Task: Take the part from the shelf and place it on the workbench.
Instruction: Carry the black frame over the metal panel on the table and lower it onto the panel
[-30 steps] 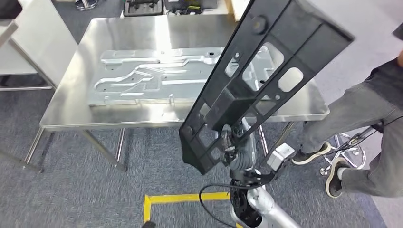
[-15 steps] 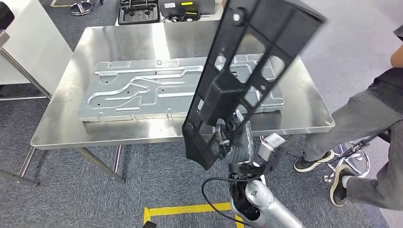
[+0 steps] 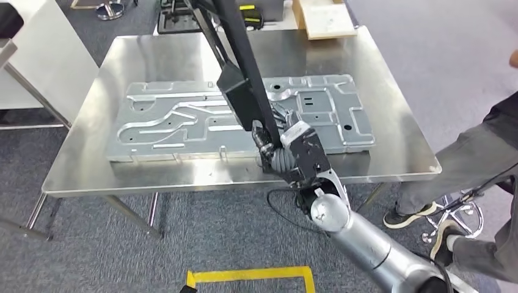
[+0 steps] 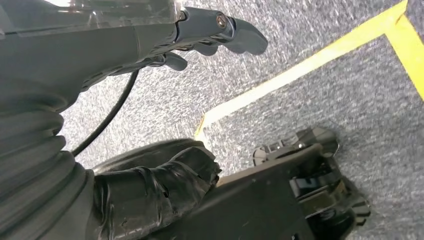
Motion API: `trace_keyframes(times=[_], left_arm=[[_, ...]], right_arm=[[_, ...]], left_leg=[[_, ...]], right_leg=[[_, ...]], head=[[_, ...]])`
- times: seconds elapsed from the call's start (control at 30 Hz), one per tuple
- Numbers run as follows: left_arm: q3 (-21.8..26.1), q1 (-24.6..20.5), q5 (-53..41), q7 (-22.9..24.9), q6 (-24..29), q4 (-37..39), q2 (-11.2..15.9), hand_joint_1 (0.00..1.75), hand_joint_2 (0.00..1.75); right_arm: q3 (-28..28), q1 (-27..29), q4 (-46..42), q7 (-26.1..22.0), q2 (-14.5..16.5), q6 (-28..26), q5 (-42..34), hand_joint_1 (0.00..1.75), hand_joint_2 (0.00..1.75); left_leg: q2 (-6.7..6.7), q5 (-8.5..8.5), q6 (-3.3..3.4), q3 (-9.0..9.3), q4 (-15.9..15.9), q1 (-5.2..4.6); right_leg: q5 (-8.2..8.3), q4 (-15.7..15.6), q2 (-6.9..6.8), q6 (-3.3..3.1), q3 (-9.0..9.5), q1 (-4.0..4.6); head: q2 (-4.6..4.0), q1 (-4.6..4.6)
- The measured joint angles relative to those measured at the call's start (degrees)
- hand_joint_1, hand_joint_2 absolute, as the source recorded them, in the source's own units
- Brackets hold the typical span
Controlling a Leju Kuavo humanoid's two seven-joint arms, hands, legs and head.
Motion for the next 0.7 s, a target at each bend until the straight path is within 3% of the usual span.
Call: trace_keyframes(times=[0.1, 0.2, 0.27, 0.3, 0.33, 0.4, 0.47, 0.6, 0.7], left_arm=[[-0.02, 0.12, 0.0, 0.0, -0.01, 0.0, 0.15, 0.0, 1.75], [-0.03, 0.08, -0.04, 0.0, -0.06, 0.0, 0.19, 0.0, 1.75], [-0.04, 0.13, -0.15, 0.08, -0.2, 0.0, 0.19, 0.0, 1.75], [-0.04, 0.14, -0.25, 0.13, -0.3, 0.0, 0.21, 0.0, 1.75], [-0.05, 0.1, -0.35, 0.19, -0.38, 0.0, 0.25, 0.0, 1.75], [-0.08, -0.11, -0.48, 0.22, -0.57, 0.0, 0.36, 0.0, 1.75], [-0.21, -0.34, -0.48, 0.13, -0.72, 0.0, 0.42, 0.0, 1.75], [-0.49, -0.41, -0.44, -0.28, -0.77, 0.0, 0.4, 0.0, 1.75], [-0.57, -0.59, -0.45, -0.49, -0.94, 0.0, 0.34, 0.0, 1.75]], right_arm=[[0.34, -1.22, 0.96, 0.39, -0.11, 0.03, 0.15, 1.75, 1.75], [1.01, -2.44, 1.83, 1.61, -0.21, -0.01, 1.59, 1.75, 1.75], [1.68, -3.59, 2.82, 4.44, -0.37, 0.47, 4.48, 1.75, 1.75], [2.07, -4.46, 3.51, 6.32, -0.48, 1.09, 6.19, 1.75, 1.75], [2.51, -5.6, 4.32, 8.22, -0.62, 1.93, 7.87, 1.75, 1.75], [3.34, -8.46, 6.32, 11.82, -1.01, 3.99, 10.93, 1.75, 1.75], [4.14, -11.35, 8.63, 14.81, -1.69, 6.06, 13.46, 1.75, 1.75], [5.64, -15.09, 12.67, 19.47, -4.1, 9.28, 16.98, 1.75, 1.75], [6.56, -17.23, 15.3, 22.2, -6.2, 11.06, 19.38, 1.75, 1.75]], left_leg=[[0.1, -1.1, -0.78, -0.72, 1.4, 0.16], [0.33, -5.62, -1.79, -4.94, 10.65, 0.53], [0.37, -6.52, -2.02, -7.28, 15.14, 0.68], [0.37, -5.44, -1.98, -7.08, 14.43, 0.7], [0.37, -3.57, -1.82, -5.85, 11.65, 0.7], [0.36, -0.3, -1.25, -2.18, 3.89, 0.52], [0.31, 0.64, -0.7, -0.21, -0.32, 0.21], [0.16, 1.37, 0.37, 0.26, -1.83, 0.38], [0.32, 1.76, 1.13, 0.53, -2.51, 0.48]], right_leg=[[0.36, -0.33, -0.04, -0.89, 0.1, -0.27], [0.46, -0.5, -0.13, -1.33, 0.17, -0.4], [0.44, -0.5, -0.13, -1.38, 0.17, -0.38], [0.44, -0.49, -0.09, -1.38, 0.19, -0.38], [0.44, -0.49, -0.04, -1.37, 0.23, -0.38], [0.44, -0.51, 0.03, -1.24, 0.28, -0.31], [0.57, -0.7, 0.02, -0.72, 0.23, -0.21], [0.14, -0.39, -0.13, 0.63, -0.09, -0.06], [-4.3, 8.18, -0.13, 0.85, -4.35, 0.09]], head=[[0.0, -0.28], [0.0, -0.61], [0.0, -0.61], [0.0, -0.61], [0.0, -0.61], [0.0, -0.62], [0.0, -0.59], [0.0, -0.43], [0.0, -0.14]])
